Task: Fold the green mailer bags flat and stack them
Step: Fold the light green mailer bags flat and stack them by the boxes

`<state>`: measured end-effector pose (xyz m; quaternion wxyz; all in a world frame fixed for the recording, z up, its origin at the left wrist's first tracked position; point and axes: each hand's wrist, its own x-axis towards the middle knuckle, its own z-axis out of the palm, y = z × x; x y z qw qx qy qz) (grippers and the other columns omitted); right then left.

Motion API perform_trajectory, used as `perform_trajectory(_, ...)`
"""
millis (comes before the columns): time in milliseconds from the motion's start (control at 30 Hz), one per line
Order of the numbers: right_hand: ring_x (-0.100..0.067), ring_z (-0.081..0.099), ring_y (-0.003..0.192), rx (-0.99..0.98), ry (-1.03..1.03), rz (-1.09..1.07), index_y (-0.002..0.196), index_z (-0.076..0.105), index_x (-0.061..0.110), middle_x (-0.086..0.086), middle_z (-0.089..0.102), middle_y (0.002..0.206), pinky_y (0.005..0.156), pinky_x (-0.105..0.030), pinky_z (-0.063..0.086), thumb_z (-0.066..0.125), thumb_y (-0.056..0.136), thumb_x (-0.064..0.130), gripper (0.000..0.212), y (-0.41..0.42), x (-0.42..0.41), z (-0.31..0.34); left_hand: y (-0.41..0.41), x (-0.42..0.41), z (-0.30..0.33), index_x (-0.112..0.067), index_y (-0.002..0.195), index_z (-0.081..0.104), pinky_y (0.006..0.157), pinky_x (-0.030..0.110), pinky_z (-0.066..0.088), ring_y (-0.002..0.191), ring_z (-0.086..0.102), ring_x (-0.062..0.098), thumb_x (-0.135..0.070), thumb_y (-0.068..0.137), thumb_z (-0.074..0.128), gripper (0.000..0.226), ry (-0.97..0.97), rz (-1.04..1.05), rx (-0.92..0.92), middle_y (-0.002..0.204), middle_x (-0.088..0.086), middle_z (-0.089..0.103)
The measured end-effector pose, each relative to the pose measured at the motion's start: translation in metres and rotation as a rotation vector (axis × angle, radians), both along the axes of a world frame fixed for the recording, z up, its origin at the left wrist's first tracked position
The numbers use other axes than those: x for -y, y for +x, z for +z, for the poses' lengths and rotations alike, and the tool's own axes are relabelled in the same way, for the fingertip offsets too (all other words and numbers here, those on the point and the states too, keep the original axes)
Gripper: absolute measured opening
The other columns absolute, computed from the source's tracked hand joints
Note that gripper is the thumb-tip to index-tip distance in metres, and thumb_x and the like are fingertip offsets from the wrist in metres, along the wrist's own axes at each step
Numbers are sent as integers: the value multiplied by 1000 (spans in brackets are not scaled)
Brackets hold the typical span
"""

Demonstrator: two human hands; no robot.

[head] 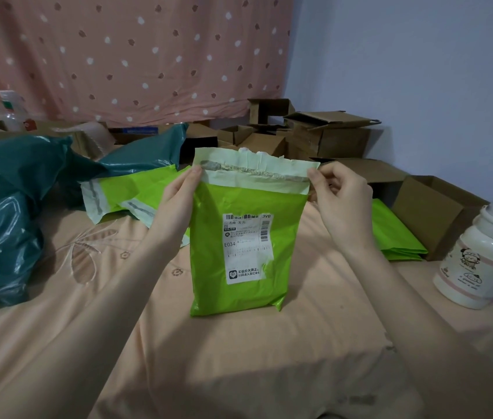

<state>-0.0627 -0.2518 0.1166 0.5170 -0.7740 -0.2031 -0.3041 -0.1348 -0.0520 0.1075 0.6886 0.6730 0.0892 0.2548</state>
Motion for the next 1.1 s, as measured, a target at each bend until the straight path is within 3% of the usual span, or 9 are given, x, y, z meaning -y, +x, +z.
perform_trajectory(100,-7,63,57,-60,63,41,77,63,12,9,63,64,71,-39,55,58,92,17,16,1,4,-1,1,-3,-3,-22,126,58,110,50,31,122,52,29,-46,95,45,41,-13,-16,-5,129,10,59)
perform_trajectory(167,-1,61,54,-67,75,45,78,64,10,10,64,65,68,-37,55,57,92,15,16,-1,5,-1,0,-3,-3,-20,126,58,107,47,31,125,44,35,-42,96,43,40,-15,-6,-6,132,17,53)
perform_trajectory(367,-21,66,70,-68,-14,-4,69,58,21,2,64,66,75,-47,52,56,89,39,27,0,0,1,-1,-1,-1,-23,125,59,109,49,31,121,51,32,-47,93,45,42,-9,-30,7,127,10,60)
perform_trajectory(500,-23,53,65,39,-180,-117,73,54,8,0,55,60,65,-35,39,48,95,29,31,-4,-2,1,0,-1,-3,-27,121,61,107,44,38,119,56,20,-49,91,48,40,2,-19,3,122,-3,64)
perform_trajectory(667,-26,46,65,151,-274,-148,77,44,8,-1,48,67,58,-36,28,40,100,21,26,-6,-4,-5,-1,0,-2,-31,107,66,103,43,42,111,60,16,-40,97,42,27,21,-44,28,113,-6,69)
perform_trajectory(867,-30,63,74,77,-172,-76,84,50,9,-5,62,75,68,-44,48,43,99,25,23,3,-1,-12,-3,0,-3,-29,105,65,89,32,49,97,66,9,-35,99,39,27,20,-68,49,99,-10,72)
perform_trajectory(967,-29,64,73,58,-136,-55,84,53,10,-4,64,77,69,-47,50,45,97,20,19,6,0,-13,-3,0,-4,-26,112,64,97,38,48,104,64,13,-36,99,39,30,15,-69,37,108,-5,70)
perform_trajectory(1100,-23,60,71,60,-153,-54,81,51,11,-3,62,71,68,-37,46,47,97,28,24,2,-2,-11,-3,0,-5,-27,114,63,102,43,44,108,62,14,-37,99,39,30,16,-70,35,112,-4,69)
